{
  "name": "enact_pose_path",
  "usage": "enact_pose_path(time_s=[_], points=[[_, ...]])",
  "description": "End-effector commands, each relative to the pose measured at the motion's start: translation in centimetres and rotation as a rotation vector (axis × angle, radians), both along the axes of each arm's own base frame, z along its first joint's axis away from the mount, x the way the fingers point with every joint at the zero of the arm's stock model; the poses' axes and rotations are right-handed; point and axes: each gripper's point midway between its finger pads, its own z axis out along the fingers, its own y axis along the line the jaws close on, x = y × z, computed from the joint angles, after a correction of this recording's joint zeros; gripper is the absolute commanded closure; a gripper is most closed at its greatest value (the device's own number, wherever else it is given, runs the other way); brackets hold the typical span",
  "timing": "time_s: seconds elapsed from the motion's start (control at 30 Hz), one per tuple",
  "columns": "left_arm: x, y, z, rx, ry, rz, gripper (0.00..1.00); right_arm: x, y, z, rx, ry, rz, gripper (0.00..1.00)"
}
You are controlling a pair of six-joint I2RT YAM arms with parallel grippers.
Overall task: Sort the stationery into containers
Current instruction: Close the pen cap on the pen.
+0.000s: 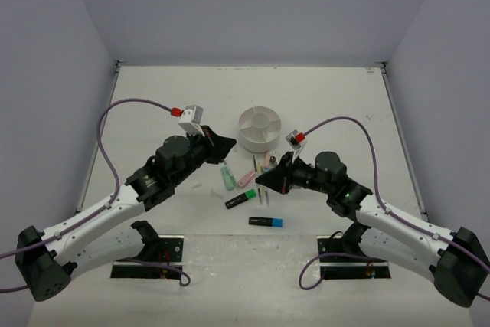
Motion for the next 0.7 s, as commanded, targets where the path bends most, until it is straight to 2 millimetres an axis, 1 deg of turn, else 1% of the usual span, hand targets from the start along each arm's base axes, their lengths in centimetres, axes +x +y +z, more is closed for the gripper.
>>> enact_pose_path(time_s=[0.0,0.03,0.13,0.2,0.37,0.53,0.67], points=[[-1.9,-2.4,6.8,-0.279,-0.220,-0.164,1.00,-1.5,2.5,5.6,0.200,-0.099,0.119,1.00],[-2.2,-2.5,7.5,-0.299,-0.245,-0.182,1.00,-1.5,2.8,5.8,0.199,-0.102,0.127,1.00],[-2.8,-3.1,8.1,-0.323,-0.279,-0.237,1.00,-1.8,3.5,5.9,0.193,-0.094,0.138,1.00],[-3.2,-3.5,8.1,-0.332,-0.284,-0.267,1.00,-1.6,3.7,5.8,0.190,-0.089,0.130,1.00],[-3.2,-3.6,8.5,-0.343,-0.292,-0.273,1.00,-1.6,3.6,5.6,0.184,-0.083,0.117,1.00],[-3.3,-3.6,8.3,-0.343,-0.288,-0.274,1.00,-1.2,3.2,5.5,0.173,-0.088,0.082,1.00],[-2.9,-3.4,7.6,-0.327,-0.268,-0.248,1.00,-1.1,2.9,5.6,0.168,-0.097,0.071,1.00]])
